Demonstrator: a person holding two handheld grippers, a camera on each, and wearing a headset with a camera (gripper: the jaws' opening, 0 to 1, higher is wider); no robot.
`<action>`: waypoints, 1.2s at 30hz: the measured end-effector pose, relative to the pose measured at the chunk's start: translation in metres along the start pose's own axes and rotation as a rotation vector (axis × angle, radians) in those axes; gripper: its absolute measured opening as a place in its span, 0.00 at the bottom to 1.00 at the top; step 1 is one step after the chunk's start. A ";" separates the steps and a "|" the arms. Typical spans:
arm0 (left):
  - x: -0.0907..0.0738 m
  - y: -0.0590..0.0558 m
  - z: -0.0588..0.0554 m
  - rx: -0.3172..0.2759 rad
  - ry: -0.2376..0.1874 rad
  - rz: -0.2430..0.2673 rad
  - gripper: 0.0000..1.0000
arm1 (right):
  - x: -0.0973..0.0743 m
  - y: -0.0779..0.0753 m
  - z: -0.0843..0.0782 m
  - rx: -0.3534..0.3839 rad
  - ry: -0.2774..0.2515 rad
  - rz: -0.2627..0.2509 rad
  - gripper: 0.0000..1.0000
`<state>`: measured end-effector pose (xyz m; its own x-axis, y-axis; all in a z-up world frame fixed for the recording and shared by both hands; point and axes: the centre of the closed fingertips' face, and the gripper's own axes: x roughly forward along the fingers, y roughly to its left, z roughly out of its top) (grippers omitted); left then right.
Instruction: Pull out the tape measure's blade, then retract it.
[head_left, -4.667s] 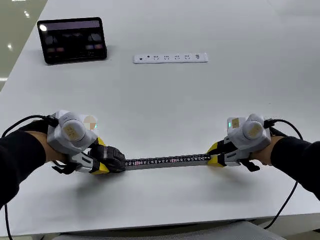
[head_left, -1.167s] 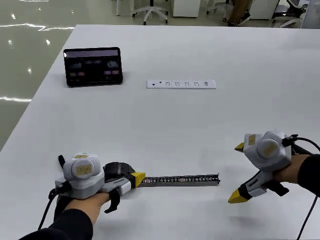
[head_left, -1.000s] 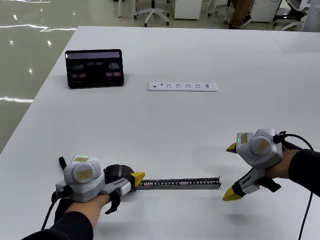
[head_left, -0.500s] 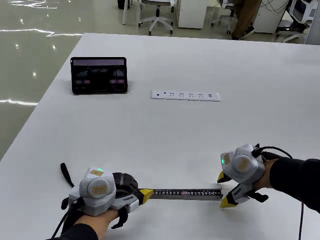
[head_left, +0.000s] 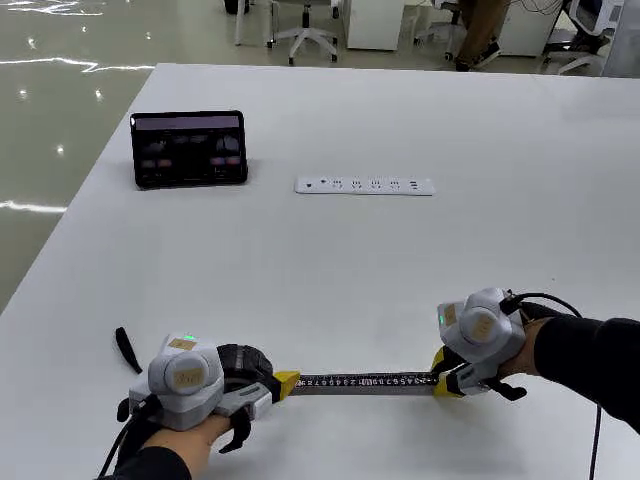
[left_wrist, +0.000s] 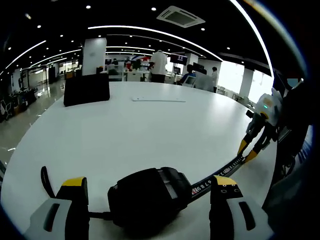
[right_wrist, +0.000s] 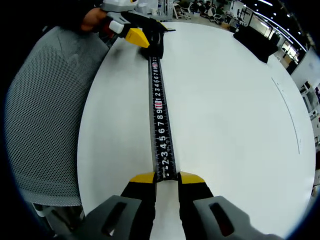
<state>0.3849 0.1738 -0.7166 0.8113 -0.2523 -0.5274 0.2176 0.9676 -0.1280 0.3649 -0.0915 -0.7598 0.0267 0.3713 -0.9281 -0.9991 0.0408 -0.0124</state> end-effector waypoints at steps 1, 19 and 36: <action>-0.001 0.002 0.001 -0.047 -0.005 0.008 0.98 | 0.000 0.002 0.000 -0.041 0.008 0.005 0.12; -0.001 -0.002 -0.015 -0.054 0.057 0.037 0.85 | 0.005 0.000 0.001 0.057 0.073 -0.013 0.11; -0.001 -0.003 -0.022 -0.083 0.084 0.030 0.70 | 0.004 0.002 0.002 0.031 0.101 -0.022 0.12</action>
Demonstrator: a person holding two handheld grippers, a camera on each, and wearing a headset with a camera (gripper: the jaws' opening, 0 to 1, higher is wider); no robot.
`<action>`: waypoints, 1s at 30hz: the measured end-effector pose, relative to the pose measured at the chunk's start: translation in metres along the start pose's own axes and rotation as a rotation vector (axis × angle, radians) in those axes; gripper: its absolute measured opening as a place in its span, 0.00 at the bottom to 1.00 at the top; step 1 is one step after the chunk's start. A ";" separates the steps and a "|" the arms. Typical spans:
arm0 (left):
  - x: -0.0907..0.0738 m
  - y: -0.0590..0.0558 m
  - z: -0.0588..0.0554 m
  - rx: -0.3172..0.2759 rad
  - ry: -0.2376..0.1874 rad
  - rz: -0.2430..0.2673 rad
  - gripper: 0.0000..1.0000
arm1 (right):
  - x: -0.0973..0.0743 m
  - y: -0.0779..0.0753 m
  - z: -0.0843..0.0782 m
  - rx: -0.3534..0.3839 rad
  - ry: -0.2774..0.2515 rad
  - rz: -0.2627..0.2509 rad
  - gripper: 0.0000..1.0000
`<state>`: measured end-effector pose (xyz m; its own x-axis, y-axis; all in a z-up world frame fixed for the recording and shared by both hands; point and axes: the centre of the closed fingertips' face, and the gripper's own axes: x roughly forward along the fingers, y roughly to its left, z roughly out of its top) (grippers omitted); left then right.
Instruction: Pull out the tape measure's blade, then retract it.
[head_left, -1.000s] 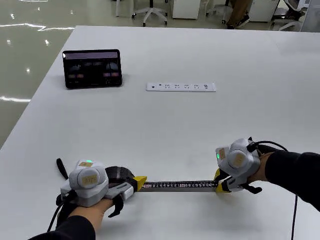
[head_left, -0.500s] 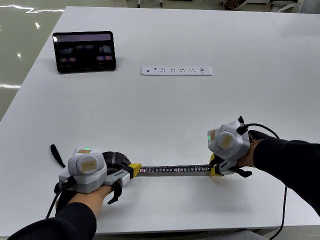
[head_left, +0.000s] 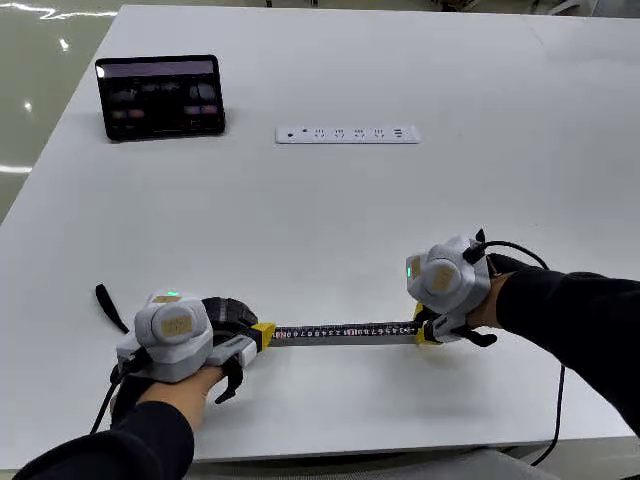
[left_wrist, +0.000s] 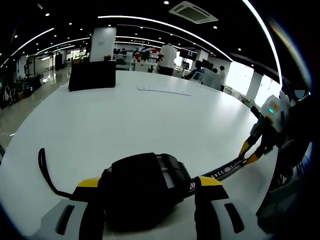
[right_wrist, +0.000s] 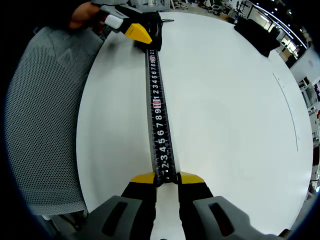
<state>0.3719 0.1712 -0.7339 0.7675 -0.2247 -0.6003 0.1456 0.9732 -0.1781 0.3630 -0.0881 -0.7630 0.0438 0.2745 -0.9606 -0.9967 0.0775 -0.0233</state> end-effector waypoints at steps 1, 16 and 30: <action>0.000 0.001 0.000 -0.003 0.000 0.003 0.68 | 0.000 0.000 0.000 0.003 0.002 0.002 0.12; -0.001 0.002 -0.003 0.012 0.048 0.015 0.62 | 0.000 -0.001 -0.001 0.069 -0.036 -0.008 0.11; -0.002 0.002 -0.004 -0.016 0.084 0.019 0.63 | 0.000 -0.003 0.000 0.062 -0.003 0.018 0.11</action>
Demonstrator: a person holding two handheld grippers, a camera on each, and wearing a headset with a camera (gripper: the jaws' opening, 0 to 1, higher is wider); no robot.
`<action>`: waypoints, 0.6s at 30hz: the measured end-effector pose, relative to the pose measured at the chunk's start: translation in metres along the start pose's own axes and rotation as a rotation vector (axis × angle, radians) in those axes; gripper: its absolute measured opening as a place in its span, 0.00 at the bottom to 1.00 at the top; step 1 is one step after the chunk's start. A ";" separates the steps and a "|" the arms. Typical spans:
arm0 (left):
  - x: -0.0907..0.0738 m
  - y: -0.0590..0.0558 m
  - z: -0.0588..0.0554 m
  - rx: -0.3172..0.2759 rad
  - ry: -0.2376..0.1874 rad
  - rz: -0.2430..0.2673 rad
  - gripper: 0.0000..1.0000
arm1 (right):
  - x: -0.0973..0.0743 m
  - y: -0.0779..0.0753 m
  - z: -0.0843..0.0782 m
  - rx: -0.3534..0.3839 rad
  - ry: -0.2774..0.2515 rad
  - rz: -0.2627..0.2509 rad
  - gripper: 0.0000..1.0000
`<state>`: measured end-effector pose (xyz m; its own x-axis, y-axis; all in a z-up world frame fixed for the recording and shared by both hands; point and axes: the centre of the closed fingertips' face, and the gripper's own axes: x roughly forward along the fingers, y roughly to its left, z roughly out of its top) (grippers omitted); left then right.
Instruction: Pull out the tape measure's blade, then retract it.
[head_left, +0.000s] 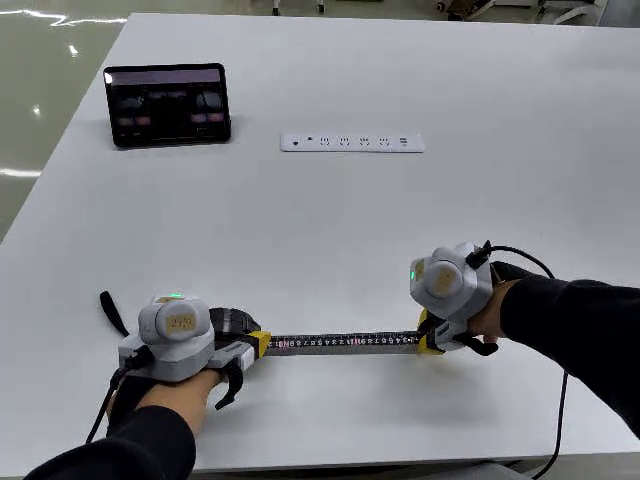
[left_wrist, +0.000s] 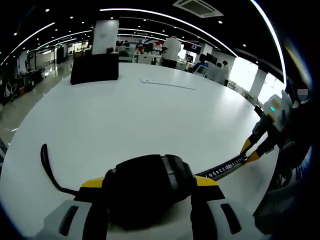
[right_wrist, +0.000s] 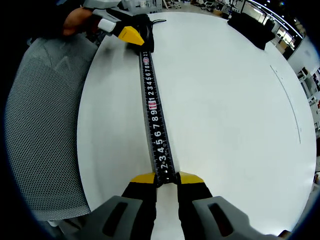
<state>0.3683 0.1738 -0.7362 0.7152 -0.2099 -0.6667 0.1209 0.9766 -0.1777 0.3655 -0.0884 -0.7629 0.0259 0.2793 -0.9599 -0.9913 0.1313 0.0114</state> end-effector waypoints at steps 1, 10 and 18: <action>0.000 0.000 0.000 -0.001 0.001 0.001 0.63 | 0.000 0.000 0.000 0.001 0.000 0.000 0.11; -0.001 0.000 0.003 -0.063 0.007 0.026 0.63 | 0.000 0.000 0.000 0.004 0.011 -0.001 0.11; -0.001 0.000 0.003 -0.003 0.011 0.050 0.61 | -0.001 0.001 0.000 -0.003 0.009 -0.004 0.10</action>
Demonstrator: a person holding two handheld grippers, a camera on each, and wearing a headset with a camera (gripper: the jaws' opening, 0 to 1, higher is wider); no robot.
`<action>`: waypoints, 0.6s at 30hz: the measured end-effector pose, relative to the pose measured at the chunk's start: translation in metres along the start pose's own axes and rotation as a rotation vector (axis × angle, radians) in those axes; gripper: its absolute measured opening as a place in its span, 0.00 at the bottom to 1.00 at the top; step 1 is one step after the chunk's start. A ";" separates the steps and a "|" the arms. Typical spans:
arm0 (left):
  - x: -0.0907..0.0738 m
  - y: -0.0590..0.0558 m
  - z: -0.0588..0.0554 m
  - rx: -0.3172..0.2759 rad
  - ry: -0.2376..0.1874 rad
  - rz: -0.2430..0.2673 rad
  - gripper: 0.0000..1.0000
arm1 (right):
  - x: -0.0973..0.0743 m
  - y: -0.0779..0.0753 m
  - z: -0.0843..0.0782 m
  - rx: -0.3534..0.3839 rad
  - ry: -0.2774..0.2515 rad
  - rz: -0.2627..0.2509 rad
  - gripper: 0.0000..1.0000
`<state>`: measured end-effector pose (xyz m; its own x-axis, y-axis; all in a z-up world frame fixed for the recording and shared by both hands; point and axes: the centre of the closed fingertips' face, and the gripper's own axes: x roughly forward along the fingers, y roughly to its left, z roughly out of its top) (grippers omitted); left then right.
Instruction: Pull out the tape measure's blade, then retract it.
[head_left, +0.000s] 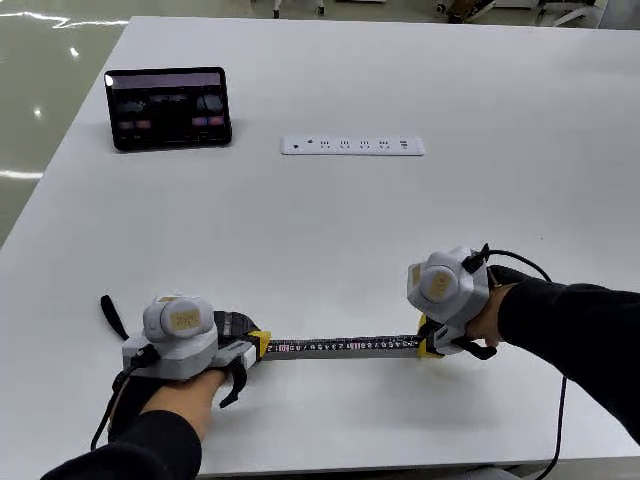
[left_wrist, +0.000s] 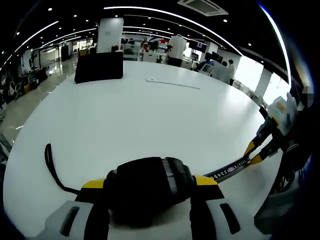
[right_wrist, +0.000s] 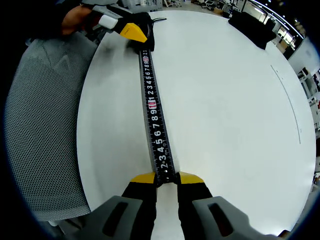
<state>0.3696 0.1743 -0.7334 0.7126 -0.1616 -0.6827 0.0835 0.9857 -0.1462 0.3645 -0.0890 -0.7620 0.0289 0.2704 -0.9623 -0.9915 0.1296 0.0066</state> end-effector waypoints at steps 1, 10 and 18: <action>0.000 0.001 0.000 -0.002 0.000 -0.001 0.61 | 0.000 0.000 0.000 -0.006 -0.010 -0.004 0.10; 0.000 0.002 -0.001 -0.031 0.007 -0.021 0.61 | 0.000 0.001 0.004 0.009 -0.070 0.009 0.10; 0.001 0.001 -0.001 -0.040 0.010 -0.037 0.61 | 0.002 0.002 0.010 0.006 -0.086 0.008 0.10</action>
<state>0.3699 0.1755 -0.7349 0.7025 -0.1982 -0.6835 0.0814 0.9765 -0.1995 0.3636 -0.0782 -0.7613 0.0320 0.3522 -0.9354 -0.9910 0.1327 0.0161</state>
